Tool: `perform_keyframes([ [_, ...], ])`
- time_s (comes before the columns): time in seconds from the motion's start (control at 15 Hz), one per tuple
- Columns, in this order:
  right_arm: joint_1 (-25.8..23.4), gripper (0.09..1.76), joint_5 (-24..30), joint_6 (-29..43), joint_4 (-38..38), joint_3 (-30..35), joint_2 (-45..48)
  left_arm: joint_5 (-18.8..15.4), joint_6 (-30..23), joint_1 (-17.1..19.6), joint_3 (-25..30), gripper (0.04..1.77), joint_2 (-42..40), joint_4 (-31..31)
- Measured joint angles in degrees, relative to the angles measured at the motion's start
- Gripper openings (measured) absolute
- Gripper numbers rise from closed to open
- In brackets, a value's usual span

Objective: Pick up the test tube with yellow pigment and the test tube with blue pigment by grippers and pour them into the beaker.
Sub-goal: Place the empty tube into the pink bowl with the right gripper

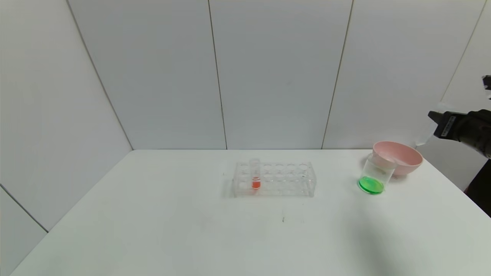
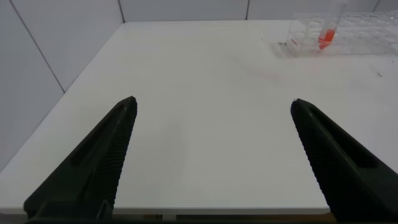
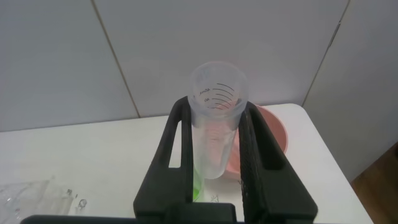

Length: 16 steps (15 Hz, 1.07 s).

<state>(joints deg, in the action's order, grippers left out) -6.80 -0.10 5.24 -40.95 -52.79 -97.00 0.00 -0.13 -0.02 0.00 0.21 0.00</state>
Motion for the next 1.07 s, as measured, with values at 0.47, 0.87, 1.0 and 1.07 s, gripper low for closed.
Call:
perform_keyframes([
  [0.47,-2.3,0.49,-3.3,-0.1,-0.9,-16.7,-20.1,0.0,0.0,0.0,0.0,1.76,0.0,0.0],
  [0.87,-4.3,0.49,-3.5,-0.1,-0.5,-24.1,-29.3,0.0,0.0,0.0,0.0,1.76,0.0,0.0],
  [1.0,-4.3,0.78,-3.5,-0.1,-0.8,-24.7,-30.4,0.0,0.0,0.0,0.0,1.76,0.0,0.0],
  [1.07,-4.3,0.90,-3.5,-0.1,-0.8,-24.9,-30.7,0.0,0.0,0.0,0.0,1.76,0.0,0.0],
])
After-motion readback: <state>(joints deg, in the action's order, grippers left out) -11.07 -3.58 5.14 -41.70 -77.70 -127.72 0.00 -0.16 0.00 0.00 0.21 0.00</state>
